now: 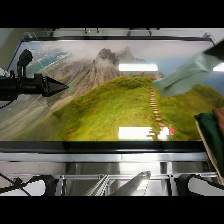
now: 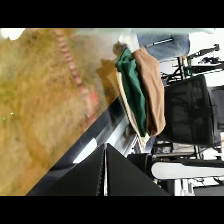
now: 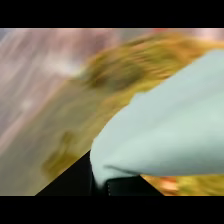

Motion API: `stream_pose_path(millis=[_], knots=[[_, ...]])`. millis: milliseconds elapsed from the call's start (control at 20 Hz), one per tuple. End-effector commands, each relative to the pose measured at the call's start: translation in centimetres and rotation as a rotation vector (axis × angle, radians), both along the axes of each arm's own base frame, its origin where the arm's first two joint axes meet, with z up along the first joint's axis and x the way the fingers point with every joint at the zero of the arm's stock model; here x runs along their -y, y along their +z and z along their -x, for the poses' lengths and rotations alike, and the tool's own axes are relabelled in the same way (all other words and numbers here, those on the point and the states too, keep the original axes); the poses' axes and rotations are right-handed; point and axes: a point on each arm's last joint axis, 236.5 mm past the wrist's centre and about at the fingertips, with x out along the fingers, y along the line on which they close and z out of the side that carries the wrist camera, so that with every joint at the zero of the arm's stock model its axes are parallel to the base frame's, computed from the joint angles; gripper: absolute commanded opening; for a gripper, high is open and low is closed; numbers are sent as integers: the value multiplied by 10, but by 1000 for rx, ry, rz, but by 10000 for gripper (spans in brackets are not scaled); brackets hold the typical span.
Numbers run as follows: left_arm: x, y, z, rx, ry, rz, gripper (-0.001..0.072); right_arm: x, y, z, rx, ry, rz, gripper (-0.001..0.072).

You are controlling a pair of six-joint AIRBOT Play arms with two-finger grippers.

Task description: Fold the shirts.

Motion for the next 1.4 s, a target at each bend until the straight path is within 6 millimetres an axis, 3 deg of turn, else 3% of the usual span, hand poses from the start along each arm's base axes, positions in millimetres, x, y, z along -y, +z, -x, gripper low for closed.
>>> stream_pose_path(millis=[0,100,250,350,450,600,700,750,850,950,1100,1250,1350], knots=[[1,0,2,-1,-9,1,12,138,-2,57,-81,-432,111,19],[0,-1,0,1,0,-2,12,180,-3,50,-25,-549,71,19],[0,-1,0,5,-1,-4,12,214,-20,10,72,-539,51,19],[0,-1,0,5,0,-4,12,219,-20,-16,114,-515,-45,18],[0,-2,-1,5,3,-6,12,217,10,-39,229,-451,-92,19],[-1,-3,-3,5,8,-9,12,222,48,-38,305,-430,18,20],[0,-3,-3,6,10,-10,12,213,48,-29,275,-407,8,24],[1,-3,-4,7,9,-12,12,204,43,-21,233,-383,-11,50],[2,-3,-4,7,9,-12,12,185,37,0,140,-344,-55,20],[2,-3,-4,7,9,-12,12,171,30,33,15,-339,-60,19],[2,-4,-4,11,9,-14,12,182,-11,113,-339,-562,-8,18],[4,-5,-4,35,-2,-19,12,192,-24,175,-461,-828,-32,18],[4,-5,-5,53,-6,-23,12,192,-40,213,-523,-900,-33,18]])
